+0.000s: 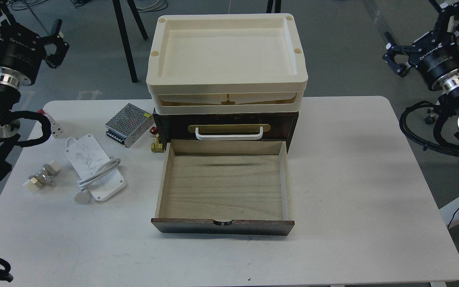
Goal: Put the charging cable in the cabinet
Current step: 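Move the left gripper down toward the white charger with coiled cable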
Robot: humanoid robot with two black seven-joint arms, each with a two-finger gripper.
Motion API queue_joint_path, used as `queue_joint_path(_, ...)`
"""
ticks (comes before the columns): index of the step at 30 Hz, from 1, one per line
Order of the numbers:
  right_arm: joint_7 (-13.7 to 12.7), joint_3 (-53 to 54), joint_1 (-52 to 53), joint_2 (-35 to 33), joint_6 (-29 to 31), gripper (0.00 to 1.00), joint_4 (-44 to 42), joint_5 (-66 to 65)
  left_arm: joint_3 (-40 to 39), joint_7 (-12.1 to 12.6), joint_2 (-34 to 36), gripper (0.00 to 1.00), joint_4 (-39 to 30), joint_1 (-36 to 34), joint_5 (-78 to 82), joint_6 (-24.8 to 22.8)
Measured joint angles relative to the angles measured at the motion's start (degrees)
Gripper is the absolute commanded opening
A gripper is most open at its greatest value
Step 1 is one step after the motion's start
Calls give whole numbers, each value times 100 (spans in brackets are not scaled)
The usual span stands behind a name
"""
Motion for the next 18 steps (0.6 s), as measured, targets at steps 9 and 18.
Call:
queue_joint_path(9,-3,162,-61,-54,0,100,63,-5,-186,-437,-178,100,372,22,-79,-1)
queue_joint_path(18,-5,175,-56,-99,0,100,73,-5,-400,-458,-638,100,657,35,-186,-1)
